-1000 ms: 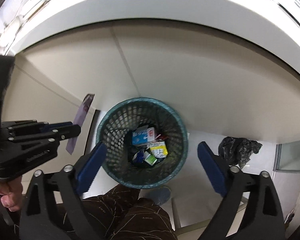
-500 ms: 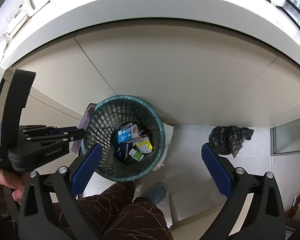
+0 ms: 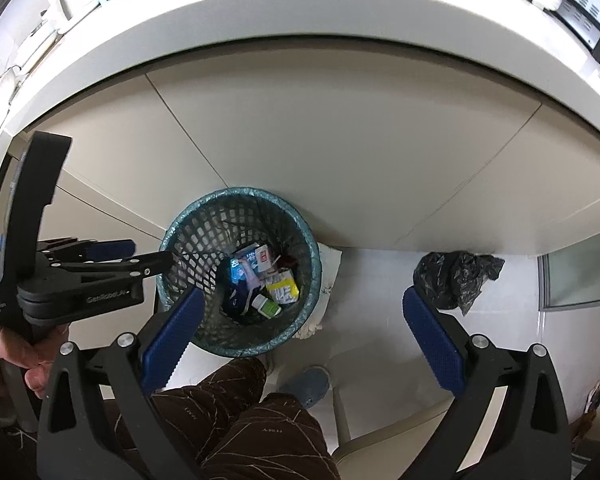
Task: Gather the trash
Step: 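Open both tools over the wastebasket to drop the wrappers, then raise both tools to the counter toward the bubble wrap and carton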
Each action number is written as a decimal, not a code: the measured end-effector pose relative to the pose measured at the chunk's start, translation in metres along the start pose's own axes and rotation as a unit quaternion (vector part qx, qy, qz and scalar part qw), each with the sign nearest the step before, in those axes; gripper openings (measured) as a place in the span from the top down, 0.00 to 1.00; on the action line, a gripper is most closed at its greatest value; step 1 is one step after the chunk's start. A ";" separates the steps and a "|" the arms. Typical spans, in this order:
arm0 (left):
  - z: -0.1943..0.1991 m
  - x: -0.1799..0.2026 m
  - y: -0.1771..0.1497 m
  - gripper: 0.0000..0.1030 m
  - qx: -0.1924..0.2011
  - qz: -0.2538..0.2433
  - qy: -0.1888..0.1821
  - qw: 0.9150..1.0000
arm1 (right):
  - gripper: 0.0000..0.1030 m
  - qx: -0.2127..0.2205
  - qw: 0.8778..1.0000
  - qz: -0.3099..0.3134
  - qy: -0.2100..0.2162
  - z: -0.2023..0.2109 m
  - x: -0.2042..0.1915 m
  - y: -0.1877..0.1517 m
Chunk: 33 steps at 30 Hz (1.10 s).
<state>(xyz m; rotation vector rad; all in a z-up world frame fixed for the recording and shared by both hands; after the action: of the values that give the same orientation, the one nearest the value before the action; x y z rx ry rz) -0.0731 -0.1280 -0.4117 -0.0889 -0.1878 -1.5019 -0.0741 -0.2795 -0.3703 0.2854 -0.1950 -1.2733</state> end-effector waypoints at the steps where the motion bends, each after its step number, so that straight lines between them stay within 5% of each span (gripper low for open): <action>1: 0.007 0.000 0.001 0.32 0.009 -0.001 0.000 1.000 | 0.08 0.005 1.000 0.004 -0.001 0.003 -0.001 0.003; 10: 0.102 0.001 0.030 0.09 0.108 -0.029 0.000 0.994 | 0.08 0.073 0.997 0.028 -0.014 0.052 -0.001 0.046; 19: 0.178 -0.018 0.066 0.06 0.152 -0.004 -0.002 0.988 | 0.08 0.134 0.991 0.021 -0.016 0.104 -0.009 0.104; 33: 0.228 -0.062 0.148 0.06 0.175 0.014 -0.004 0.984 | 0.08 0.181 0.982 0.000 -0.053 0.146 -0.016 0.203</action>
<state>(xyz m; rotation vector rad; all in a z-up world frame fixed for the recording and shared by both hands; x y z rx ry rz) 0.0549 -0.0167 -0.1900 0.1838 -0.4518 -1.4210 0.0620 -0.2255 -0.1671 0.5291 -0.5209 -1.2503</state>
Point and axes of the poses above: each gripper's, at about its wrist camera, not at the fingertips, and z roughly against the way its jaws point, x to its right, y to its top, the point moved 10 cm from there along -z, roughly the way its jaws point, and after that the axes turned 3 degrees about -x, right-handed, at the moved point
